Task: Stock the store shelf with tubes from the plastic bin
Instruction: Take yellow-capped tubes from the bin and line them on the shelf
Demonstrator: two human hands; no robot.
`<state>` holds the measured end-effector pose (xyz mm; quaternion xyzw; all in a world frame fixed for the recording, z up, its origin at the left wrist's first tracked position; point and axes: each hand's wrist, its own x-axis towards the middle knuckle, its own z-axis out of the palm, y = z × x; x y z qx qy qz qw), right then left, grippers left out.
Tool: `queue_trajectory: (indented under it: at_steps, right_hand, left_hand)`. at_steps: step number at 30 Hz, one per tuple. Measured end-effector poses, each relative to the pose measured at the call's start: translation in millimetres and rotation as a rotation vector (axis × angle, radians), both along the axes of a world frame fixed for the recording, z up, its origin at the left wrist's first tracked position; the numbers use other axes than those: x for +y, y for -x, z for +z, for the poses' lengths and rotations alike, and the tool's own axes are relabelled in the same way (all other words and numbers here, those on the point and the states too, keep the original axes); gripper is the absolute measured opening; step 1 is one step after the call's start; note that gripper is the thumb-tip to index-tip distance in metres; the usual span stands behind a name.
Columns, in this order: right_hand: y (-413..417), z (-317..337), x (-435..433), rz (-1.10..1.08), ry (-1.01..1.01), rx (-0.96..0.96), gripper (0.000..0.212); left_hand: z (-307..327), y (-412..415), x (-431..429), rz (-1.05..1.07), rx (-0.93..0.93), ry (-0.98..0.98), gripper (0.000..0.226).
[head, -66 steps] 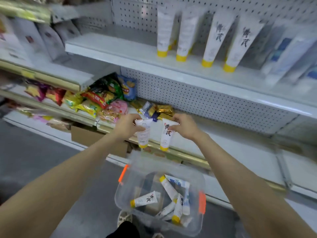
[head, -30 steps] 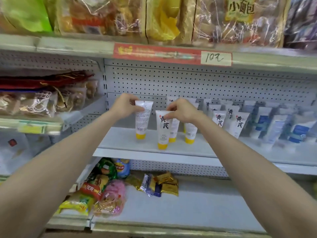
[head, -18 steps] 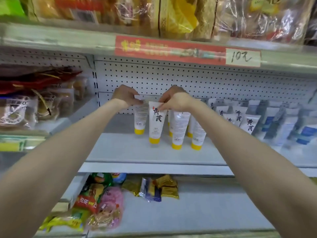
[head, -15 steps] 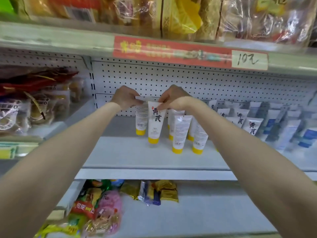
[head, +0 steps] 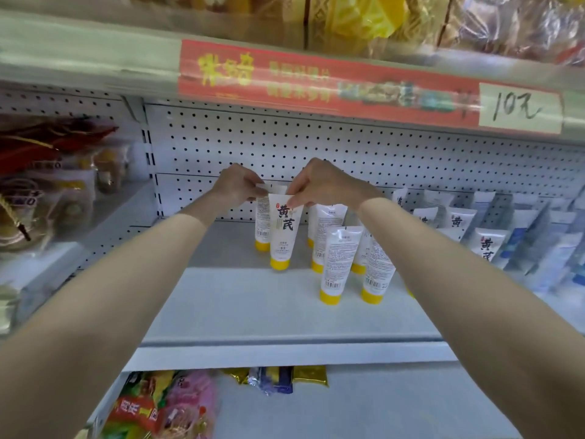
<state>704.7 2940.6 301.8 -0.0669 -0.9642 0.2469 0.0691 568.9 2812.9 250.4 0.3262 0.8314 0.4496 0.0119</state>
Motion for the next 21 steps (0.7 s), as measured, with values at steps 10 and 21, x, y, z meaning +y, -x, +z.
queue_trajectory:
  at_steps: [10, 21]
  right_hand:
    - [8, -13, 3, -0.01, -0.011, -0.028, 0.02]
    - [5, -22, -3, -0.004, 0.041, -0.016, 0.016]
  left_hand:
    - [-9, 5, 10, 0.005, -0.047, -0.013, 0.014]
    - [-13, -2, 3, -0.006, -0.044, -0.022, 0.023]
